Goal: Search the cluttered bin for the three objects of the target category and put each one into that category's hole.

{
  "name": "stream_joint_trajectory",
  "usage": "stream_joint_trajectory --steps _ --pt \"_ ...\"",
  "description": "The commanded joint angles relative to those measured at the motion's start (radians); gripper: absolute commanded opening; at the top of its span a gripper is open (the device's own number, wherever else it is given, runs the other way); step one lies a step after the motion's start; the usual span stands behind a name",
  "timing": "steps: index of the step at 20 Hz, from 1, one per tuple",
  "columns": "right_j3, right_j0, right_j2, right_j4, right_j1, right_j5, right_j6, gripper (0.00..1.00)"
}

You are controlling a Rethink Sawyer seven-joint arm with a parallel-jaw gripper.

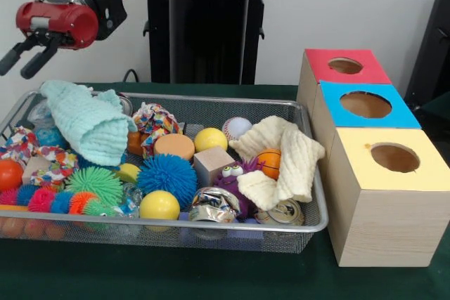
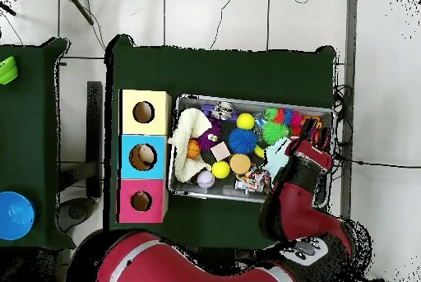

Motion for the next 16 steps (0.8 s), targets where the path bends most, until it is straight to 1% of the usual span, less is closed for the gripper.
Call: stream_joint_trajectory --steps 1,3,4,5,6,7,8,9,11,12,13,15,16 --pt "-0.114 0.003 0.014 -0.36 -0.046 0.258 -0.006 0.0" --pt "-0.098 -0.01 0.022 -0.303 -0.05 0.205 0.003 0.0" --pt "-0.097 -0.022 0.036 -0.281 -0.061 0.187 0.023 0.0" --pt "-0.107 -0.027 0.047 -0.295 -0.069 0.205 0.037 0.0" --pt "-0.136 -0.036 0.076 -0.357 -0.088 0.263 0.075 0.0" --pt "-0.152 -0.043 0.099 -0.401 -0.102 0.302 0.099 0.0" --pt "-0.184 -0.063 0.158 -0.516 -0.134 0.397 0.166 0.0" --pt "-0.197 -0.08 0.205 -0.594 -0.157 0.458 0.207 0.0" --pt "-0.21 -0.145 0.368 -0.826 -0.228 0.629 0.325 0.0" --pt "-0.199 -0.178 0.429 -0.881 -0.251 0.679 0.335 0.0" --pt "-0.188 -0.198 0.456 -0.88 -0.263 0.693 0.312 0.0" --pt "-0.161 -0.251 0.533 -0.915 -0.305 0.737 0.287 0.0" --pt "-0.15 -0.281 0.583 -0.944 -0.334 0.766 0.278 0.0"
